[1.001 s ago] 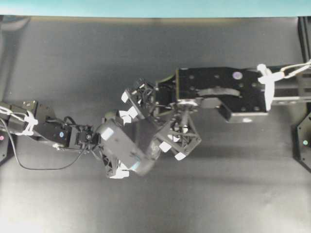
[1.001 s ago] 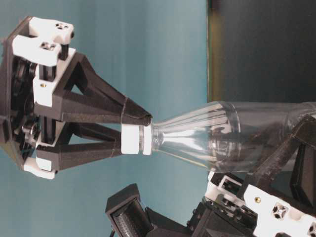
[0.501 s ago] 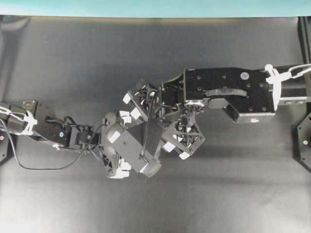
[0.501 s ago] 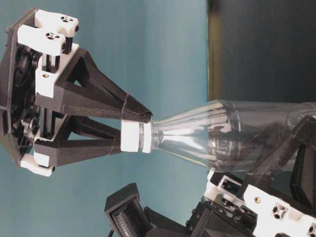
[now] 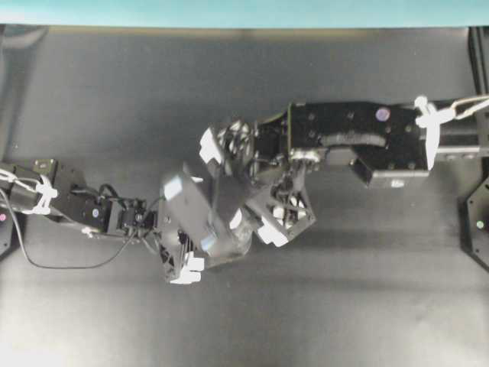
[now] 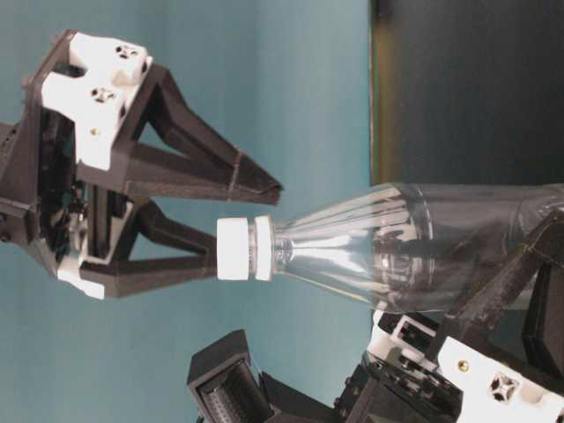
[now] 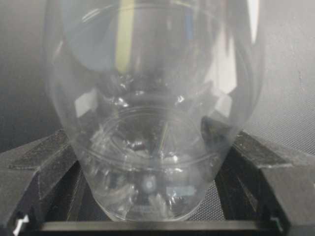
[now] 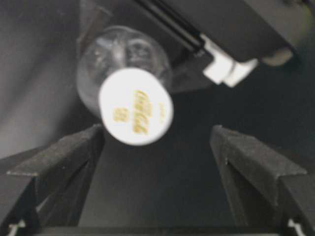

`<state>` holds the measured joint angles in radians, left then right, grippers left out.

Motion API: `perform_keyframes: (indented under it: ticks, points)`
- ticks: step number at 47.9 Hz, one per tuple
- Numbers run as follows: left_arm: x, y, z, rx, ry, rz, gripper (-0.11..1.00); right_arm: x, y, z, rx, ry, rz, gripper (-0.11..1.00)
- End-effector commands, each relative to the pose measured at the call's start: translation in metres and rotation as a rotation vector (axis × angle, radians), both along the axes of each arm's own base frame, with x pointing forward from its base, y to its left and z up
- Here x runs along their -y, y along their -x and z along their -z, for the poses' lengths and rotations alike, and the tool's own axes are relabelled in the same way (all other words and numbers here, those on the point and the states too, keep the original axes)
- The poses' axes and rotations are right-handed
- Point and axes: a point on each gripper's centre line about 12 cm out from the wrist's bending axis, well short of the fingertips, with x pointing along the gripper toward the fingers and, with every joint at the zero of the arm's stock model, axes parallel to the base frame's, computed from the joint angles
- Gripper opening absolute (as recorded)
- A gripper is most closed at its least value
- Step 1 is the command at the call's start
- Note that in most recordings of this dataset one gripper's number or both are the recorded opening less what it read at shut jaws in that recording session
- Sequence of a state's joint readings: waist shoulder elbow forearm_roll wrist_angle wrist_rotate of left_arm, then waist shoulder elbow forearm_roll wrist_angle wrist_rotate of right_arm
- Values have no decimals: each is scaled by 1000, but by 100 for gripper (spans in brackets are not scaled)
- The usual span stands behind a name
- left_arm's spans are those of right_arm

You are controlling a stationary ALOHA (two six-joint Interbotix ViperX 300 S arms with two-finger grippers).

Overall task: Open the bottle cap by holding the bottle with the left arm and twisting the cap with the right arm.
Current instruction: 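Open the right gripper and pull the right arm back to the right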

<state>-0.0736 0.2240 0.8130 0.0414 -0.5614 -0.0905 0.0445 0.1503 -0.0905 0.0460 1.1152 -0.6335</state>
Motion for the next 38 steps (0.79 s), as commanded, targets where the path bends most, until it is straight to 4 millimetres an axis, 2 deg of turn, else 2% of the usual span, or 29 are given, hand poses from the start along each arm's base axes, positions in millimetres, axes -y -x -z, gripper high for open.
perform_keyframes:
  ticks: [1, 6, 16, 27, 38]
  points:
    - [4, 0, -2, -8, -1, 12, 83, -7, 11, -31, 70, -28, 28, 82]
    - [2, 1, 0, -30, -4, 7, 83, -5, 23, -46, 100, -55, 83, 82]
    - [-2, 2, 4, -62, -8, -3, 83, -5, 53, -61, 132, -126, 207, 82]
    - [-7, 3, 4, -67, -9, -16, 83, -4, 82, -69, 228, -229, 350, 82]
    - [-7, 4, 5, -72, -9, -16, 83, -3, 105, -63, 367, -326, 430, 82]
